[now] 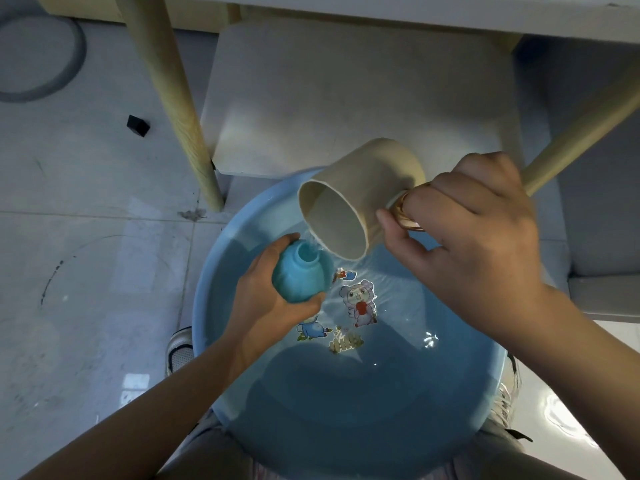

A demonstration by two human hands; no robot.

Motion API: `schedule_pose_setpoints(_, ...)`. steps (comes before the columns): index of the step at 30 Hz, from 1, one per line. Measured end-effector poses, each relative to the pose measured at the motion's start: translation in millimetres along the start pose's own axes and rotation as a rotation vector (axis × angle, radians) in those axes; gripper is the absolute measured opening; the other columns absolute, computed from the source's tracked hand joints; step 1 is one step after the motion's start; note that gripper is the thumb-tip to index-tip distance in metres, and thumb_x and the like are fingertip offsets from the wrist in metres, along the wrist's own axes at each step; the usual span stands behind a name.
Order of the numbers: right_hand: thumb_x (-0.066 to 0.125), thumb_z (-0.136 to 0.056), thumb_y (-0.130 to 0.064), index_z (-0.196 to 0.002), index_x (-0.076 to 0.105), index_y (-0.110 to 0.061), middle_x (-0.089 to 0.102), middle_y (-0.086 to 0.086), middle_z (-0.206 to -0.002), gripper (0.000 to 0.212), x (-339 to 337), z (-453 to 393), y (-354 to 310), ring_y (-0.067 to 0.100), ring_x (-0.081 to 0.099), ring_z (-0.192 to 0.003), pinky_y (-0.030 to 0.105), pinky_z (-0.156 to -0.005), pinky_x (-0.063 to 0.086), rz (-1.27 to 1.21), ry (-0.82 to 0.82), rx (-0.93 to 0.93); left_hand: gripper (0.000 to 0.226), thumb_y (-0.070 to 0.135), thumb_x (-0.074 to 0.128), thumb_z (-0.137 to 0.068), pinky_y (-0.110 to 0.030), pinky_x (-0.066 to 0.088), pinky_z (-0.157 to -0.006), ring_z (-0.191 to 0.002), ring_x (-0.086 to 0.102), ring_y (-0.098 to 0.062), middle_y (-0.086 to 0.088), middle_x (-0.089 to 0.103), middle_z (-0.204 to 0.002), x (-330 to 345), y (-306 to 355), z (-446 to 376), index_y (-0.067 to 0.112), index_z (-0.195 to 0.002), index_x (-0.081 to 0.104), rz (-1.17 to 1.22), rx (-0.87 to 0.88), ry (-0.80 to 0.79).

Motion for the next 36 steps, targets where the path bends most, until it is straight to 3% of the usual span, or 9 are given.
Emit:
schedule_pose_setpoints(10,0.065,-0.084,-0.008,-0.055,0.055,-0.005,0.047,0.008,-0.052,0.031,1.0,0.2,-2.0,0.023,0.037,-0.064,0.033,-0.064,0.030,0.004,0.001,-0.009,0.073,0.021,0.084,-0.062,0.000,0.041,-0.075,-0.102,0.054,0.006,0.024,0.056,-0.109,0.4,5.3,1.0,0.053,-0.111,0.040,0.012,0.007,0.002)
schedule_pose_setpoints(15,0.065,-0.083,-0.007,-0.055,0.055,-0.005,0.047,0.007,-0.052,0.030,2.6,1.1,-3.1,0.023,0.037,-0.064,0.031,-0.065,0.030,0.005,0.002,-0.014,0.075,0.021,0.084,-0.062,-0.003,0.043,-0.076,-0.102,0.055,0.002,0.021,0.057,-0.111,-0.3,4.1,0.3,0.051,-0.115,0.041,0.014,0.002,0.004)
schedule_pose_setpoints(29,0.066,-0.082,-0.004,-0.056,0.052,-0.007,0.048,0.007,-0.053,0.030,3.1,0.4,-6.2,0.025,0.039,-0.062,0.033,-0.065,0.032,-0.029,-0.007,-0.024,0.073,0.018,0.084,-0.063,0.002,0.039,-0.066,-0.094,0.049,0.018,0.026,0.054,-0.101,0.5,9.3,-0.4,0.059,-0.101,0.038,0.017,-0.001,-0.002)
schedule_pose_setpoints(36,0.068,-0.079,-0.002,-0.056,0.051,-0.008,0.046,0.007,-0.054,0.029,3.9,0.6,-7.3,0.023,0.036,-0.064,0.031,-0.067,0.031,-0.036,-0.008,-0.032,0.072,0.020,0.084,-0.063,0.000,0.041,-0.071,-0.098,0.053,0.008,0.025,0.055,-0.105,1.5,7.0,0.9,0.059,-0.103,0.038,0.003,-0.010,-0.009)
Point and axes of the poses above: each hand's wrist, its own z-axis away from the middle knuckle, its own x-axis out of the palm, y = z × x, the point moved 1 cm from there along -z, towards the middle knuckle
